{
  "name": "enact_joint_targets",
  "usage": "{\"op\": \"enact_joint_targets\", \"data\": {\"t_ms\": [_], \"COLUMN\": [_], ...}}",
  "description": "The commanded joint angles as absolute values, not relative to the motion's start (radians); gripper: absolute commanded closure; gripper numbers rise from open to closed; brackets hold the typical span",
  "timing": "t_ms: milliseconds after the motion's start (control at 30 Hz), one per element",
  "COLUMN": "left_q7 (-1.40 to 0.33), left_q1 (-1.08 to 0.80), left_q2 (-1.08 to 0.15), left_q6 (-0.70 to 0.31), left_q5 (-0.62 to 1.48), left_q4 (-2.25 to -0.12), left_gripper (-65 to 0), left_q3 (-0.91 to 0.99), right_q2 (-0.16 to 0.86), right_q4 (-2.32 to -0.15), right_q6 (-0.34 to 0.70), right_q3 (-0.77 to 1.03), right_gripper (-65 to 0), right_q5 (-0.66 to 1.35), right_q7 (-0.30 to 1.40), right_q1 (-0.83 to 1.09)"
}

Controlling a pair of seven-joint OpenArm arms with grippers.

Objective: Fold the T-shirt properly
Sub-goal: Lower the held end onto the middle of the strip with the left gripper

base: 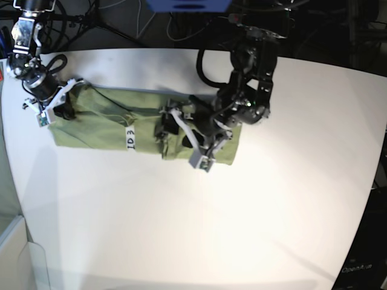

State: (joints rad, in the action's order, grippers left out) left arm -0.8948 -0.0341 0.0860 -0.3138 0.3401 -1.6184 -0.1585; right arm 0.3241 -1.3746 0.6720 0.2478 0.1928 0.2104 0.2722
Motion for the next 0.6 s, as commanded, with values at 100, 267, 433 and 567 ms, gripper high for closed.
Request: {"op": "enact_joint_targets", "data": {"t_ms": [100, 267, 433, 567], "left_q7": [-0.846, -0.820, -0.763, -0.736], "left_q1": [-0.050, -0.030, -0.015, -0.015], "left_q2": [0.093, 0.091, 0.091, 0.077], "left_q6": [-0.326, -0.326, -0.328, -0.329], "left_q5": [0.361, 0.355, 0.355, 0.357], "left_q4": [-1.630, -1.506, -1.385, -1.356], "left_gripper": [-24.3, -8.2, -7.1, -7.1], "left_q3": [-0.064, -0.019, -0.021, -0.022], "right_q2": [0.346, 0.346, 0.344, 0.334], "right_q4": [-1.392, -1.446, -1.544, -1.618], "right_q6": [0.674, 0.674, 0.671, 0.670], "right_q3": [0.255, 0.255, 0.259, 0.315], "right_gripper": [-0.7, -0.7, -0.7, -1.0], "right_q5": [0.205, 0.205, 0.205, 0.205], "right_q7": [0.203, 0.203, 0.203, 0.203], "right_q1": [0.266, 0.274, 0.309, 0.343]}}
